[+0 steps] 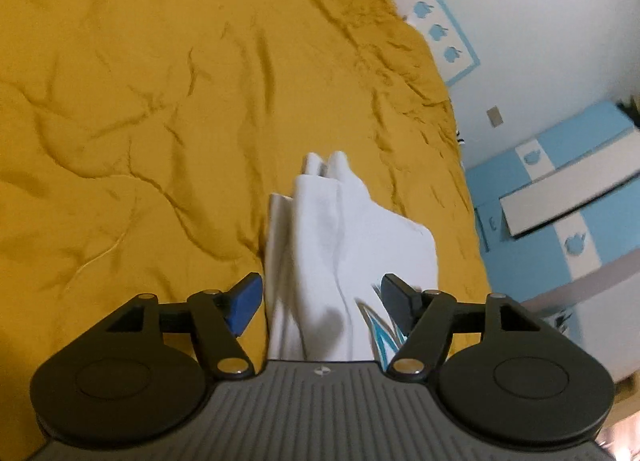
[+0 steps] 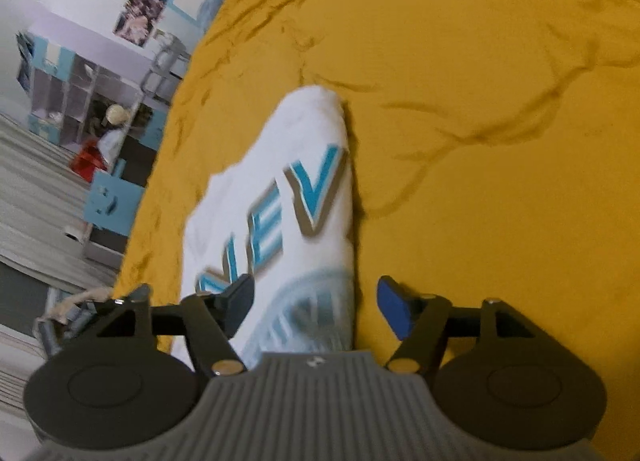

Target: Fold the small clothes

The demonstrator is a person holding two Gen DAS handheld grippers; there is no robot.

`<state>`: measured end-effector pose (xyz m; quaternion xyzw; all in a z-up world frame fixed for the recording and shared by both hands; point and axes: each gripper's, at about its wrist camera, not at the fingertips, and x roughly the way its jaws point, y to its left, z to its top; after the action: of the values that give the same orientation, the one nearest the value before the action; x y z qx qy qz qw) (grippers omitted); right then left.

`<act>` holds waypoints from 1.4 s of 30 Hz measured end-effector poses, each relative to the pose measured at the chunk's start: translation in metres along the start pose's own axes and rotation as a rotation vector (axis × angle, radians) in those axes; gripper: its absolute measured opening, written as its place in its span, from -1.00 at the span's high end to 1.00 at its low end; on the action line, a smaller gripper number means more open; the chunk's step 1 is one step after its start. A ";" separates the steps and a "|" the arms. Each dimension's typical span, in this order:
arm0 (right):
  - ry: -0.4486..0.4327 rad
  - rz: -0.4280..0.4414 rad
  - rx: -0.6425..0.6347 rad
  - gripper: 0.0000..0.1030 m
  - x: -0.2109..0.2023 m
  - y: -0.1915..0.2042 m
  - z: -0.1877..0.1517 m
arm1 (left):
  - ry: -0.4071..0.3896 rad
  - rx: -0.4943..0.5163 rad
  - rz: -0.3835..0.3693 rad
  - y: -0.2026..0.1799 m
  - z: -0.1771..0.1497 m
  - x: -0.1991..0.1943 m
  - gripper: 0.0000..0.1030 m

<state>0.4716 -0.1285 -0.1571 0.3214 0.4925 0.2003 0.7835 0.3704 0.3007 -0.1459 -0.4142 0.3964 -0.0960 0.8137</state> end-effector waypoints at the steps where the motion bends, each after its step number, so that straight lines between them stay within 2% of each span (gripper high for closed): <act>1: -0.003 0.000 0.003 -0.28 0.007 -0.003 0.007 | 0.012 -0.022 -0.011 0.006 0.006 0.010 -0.54; 9: -0.005 0.097 0.098 -0.26 0.062 -0.028 0.054 | 0.088 -0.070 -0.118 0.023 0.043 0.066 -0.54; 14: -0.004 0.145 0.149 -0.02 0.092 -0.038 0.079 | 0.100 -0.072 -0.137 0.022 0.062 0.089 -0.44; 15: -0.002 0.150 0.160 0.03 0.097 -0.039 0.082 | 0.102 -0.070 -0.136 0.022 0.063 0.092 -0.31; 17: 0.013 0.157 0.168 0.28 0.107 -0.040 0.087 | 0.106 -0.053 -0.119 0.019 0.065 0.095 -0.08; 18: 0.018 0.156 0.163 0.29 0.110 -0.038 0.089 | 0.108 -0.044 -0.109 0.019 0.065 0.094 0.10; 19: 0.018 0.151 0.153 0.35 0.112 -0.036 0.090 | 0.104 -0.036 -0.099 0.018 0.063 0.092 0.19; 20: 0.018 0.145 0.139 0.50 0.112 -0.034 0.091 | 0.097 -0.024 -0.092 0.016 0.061 0.090 0.33; 22: 0.010 0.140 0.115 0.73 0.110 -0.028 0.092 | 0.066 0.023 -0.078 0.006 0.056 0.080 0.43; 25: -0.025 0.144 0.046 0.83 0.096 -0.010 0.090 | 0.010 0.130 -0.055 -0.022 0.048 0.061 0.53; 30: -0.117 0.138 -0.131 0.85 0.047 0.039 0.083 | -0.133 0.331 -0.033 -0.081 0.023 0.010 0.56; 36: -0.226 0.194 -0.238 0.88 -0.032 0.088 0.056 | -0.311 0.412 -0.086 -0.130 -0.019 -0.065 0.57; 42: -0.327 0.240 -0.350 0.88 -0.127 0.118 0.005 | -0.436 0.469 -0.168 -0.177 -0.070 -0.138 0.57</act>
<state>0.4211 -0.1261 0.0090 0.2652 0.2759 0.3192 0.8670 0.2577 0.2130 0.0406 -0.2576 0.1443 -0.1604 0.9419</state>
